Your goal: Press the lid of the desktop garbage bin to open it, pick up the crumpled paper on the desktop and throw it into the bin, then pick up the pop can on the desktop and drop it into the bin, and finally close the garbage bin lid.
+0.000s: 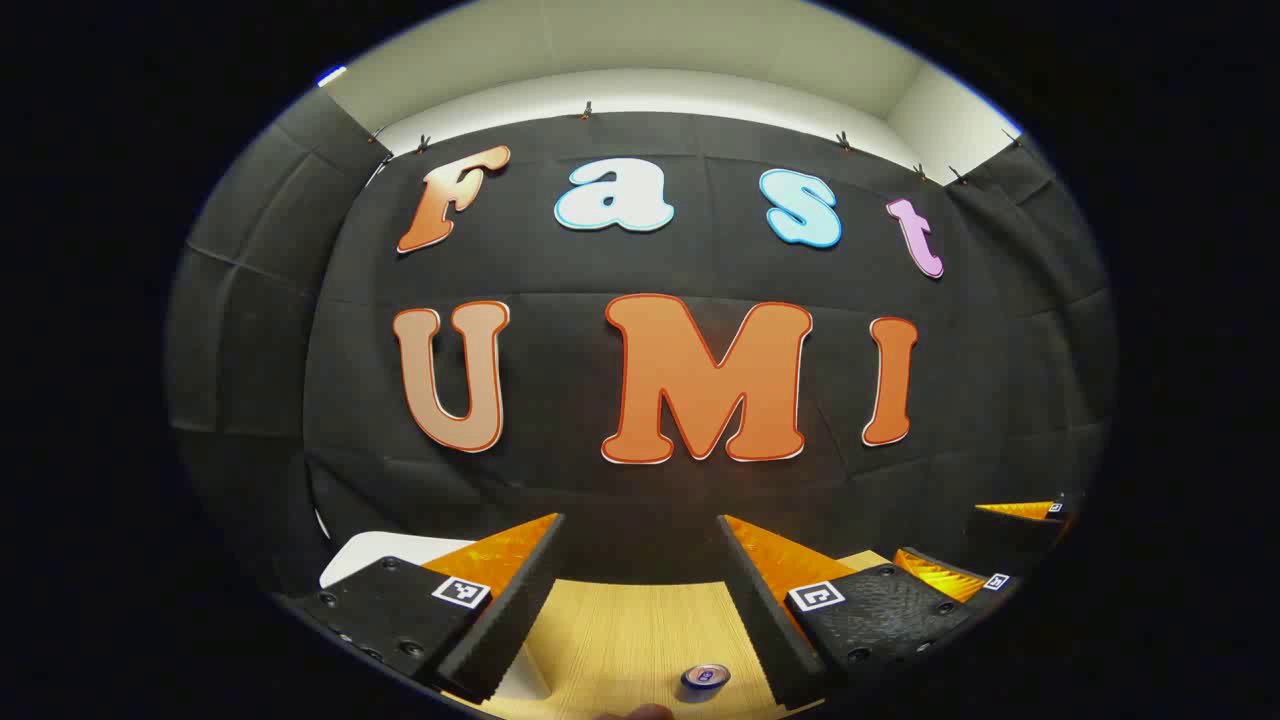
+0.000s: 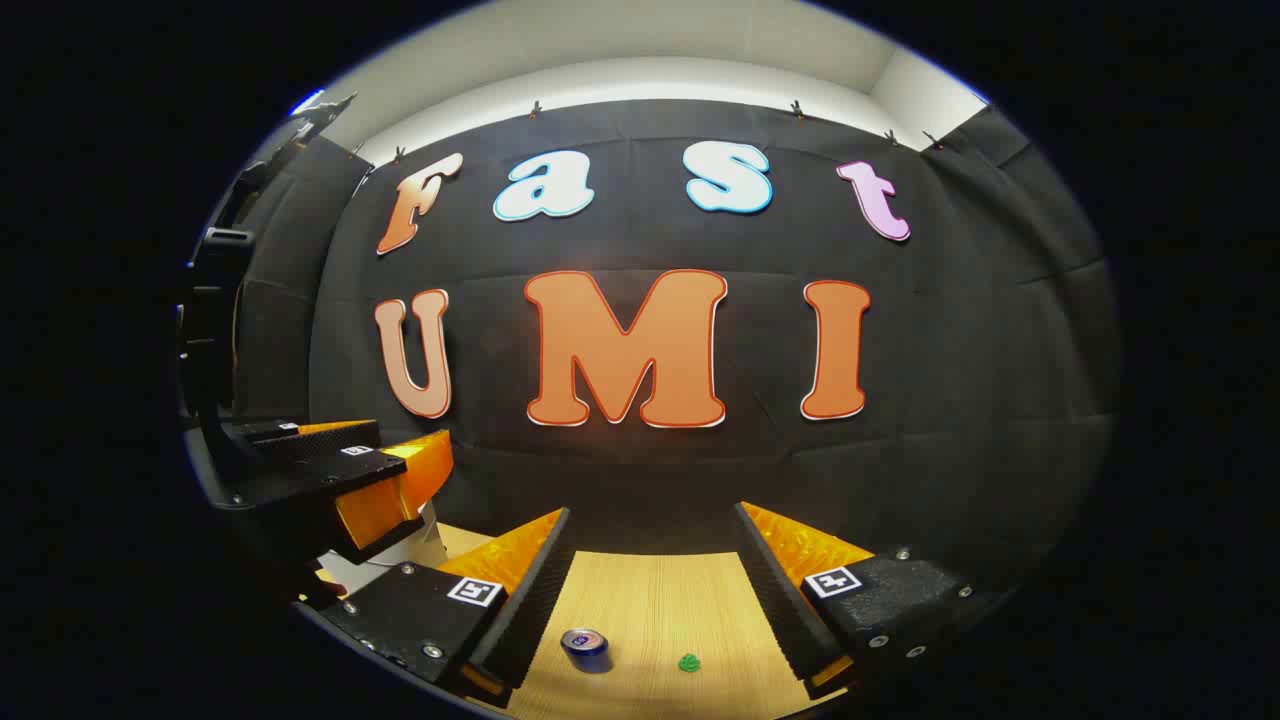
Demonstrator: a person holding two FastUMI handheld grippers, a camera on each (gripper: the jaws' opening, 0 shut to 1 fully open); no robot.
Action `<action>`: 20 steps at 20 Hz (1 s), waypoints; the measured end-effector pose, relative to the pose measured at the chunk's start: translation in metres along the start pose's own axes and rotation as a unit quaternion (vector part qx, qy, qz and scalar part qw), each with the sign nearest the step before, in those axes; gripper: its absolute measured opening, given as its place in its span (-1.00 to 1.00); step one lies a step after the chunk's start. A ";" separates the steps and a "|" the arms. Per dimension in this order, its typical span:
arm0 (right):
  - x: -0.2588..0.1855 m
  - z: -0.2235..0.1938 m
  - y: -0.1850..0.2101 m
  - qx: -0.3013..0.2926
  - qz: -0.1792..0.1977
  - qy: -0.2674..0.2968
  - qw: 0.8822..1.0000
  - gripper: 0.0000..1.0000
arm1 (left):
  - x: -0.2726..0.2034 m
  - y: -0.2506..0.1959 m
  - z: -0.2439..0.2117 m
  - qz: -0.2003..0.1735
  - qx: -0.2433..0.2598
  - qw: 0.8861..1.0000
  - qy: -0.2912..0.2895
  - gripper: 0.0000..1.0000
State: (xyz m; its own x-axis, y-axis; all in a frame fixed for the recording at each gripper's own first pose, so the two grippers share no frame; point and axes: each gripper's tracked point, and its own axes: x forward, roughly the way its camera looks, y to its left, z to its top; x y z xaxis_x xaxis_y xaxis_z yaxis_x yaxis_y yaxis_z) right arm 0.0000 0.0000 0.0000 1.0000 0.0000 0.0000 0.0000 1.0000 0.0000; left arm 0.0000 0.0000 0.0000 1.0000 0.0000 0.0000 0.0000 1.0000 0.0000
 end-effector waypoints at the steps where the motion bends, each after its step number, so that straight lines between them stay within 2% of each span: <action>1: 0.000 0.000 0.000 0.003 0.002 0.001 1.000 0.88 | -0.001 0.000 0.004 0.000 -0.003 1.000 -0.007 0.84; 4: 0.002 0.005 -0.015 0.005 -0.014 -0.004 1.000 0.88 | 0.001 0.001 0.010 -0.005 -0.010 1.000 -0.027 0.84; 8: 0.003 0.006 -0.035 0.008 -0.029 -0.007 1.000 0.87 | -0.008 -0.017 -0.007 -0.022 -0.016 1.000 -0.012 0.84; 13: 0.002 0.004 -0.035 -0.007 -0.014 -0.010 1.000 0.88 | -0.011 -0.020 -0.018 -0.022 -0.024 0.999 -0.004 0.85; 16: 0.003 0.002 -0.028 -0.012 0.000 -0.013 1.000 0.88 | -0.015 -0.013 -0.029 -0.009 -0.032 0.999 0.003 0.84; 20: 0.004 -0.008 -0.024 -0.017 0.020 0.001 1.000 0.88 | -0.020 -0.013 -0.035 -0.003 -0.023 1.000 0.007 0.85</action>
State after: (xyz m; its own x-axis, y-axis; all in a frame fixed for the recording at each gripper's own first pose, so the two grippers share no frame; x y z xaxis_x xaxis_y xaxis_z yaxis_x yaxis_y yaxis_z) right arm 0.0040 -0.0239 -0.0085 0.9992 0.0405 -0.0021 -0.0406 0.9986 -0.0338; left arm -0.0196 -0.0128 -0.0353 0.9999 -0.0054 -0.0139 0.0048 0.9989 -0.0458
